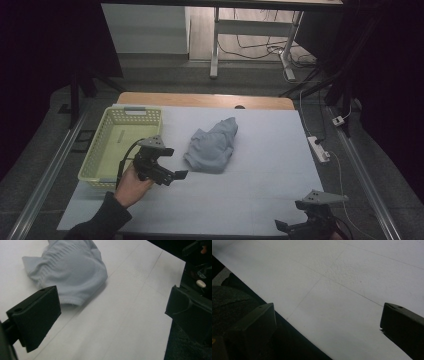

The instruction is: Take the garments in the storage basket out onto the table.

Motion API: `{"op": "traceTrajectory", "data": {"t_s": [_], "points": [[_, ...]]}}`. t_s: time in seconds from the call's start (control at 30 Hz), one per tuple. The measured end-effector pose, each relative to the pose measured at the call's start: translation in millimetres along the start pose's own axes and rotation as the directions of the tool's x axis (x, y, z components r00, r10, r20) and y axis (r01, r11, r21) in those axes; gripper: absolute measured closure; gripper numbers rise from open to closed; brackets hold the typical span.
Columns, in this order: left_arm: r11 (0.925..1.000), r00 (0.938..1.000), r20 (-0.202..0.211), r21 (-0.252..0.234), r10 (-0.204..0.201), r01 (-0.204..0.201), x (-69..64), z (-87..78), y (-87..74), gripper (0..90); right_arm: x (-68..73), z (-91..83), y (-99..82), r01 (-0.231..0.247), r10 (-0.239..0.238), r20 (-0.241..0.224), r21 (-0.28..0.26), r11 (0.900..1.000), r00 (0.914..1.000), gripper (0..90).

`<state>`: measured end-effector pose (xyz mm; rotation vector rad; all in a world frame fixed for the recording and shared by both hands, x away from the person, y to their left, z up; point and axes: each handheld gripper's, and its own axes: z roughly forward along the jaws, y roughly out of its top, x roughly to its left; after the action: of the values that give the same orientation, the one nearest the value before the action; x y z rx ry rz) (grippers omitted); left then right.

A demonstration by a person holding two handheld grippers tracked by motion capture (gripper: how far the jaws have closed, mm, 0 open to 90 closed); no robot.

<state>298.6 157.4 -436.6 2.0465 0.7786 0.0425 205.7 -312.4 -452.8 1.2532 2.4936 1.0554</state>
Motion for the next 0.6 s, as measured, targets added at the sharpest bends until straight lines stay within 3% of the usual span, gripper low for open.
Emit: {"op": "traceTrajectory", "data": {"t_s": [0.27,0.6], "points": [[0.9985,0.9988,-0.012,-0.028,-0.047,0.047,-0.9,-22.4,-23.3,0.0,0.0,0.1,0.1,0.000,0.000,0.001,0.001,1.0000,1.0000,0.0],[0.9942,0.9934,-0.071,-0.065,-0.090,0.085,-4.6,-54.5,-53.4,0.0,0.2,0.3,0.2,0.000,0.000,0.003,0.005,1.0000,1.0000,0.0]]}}
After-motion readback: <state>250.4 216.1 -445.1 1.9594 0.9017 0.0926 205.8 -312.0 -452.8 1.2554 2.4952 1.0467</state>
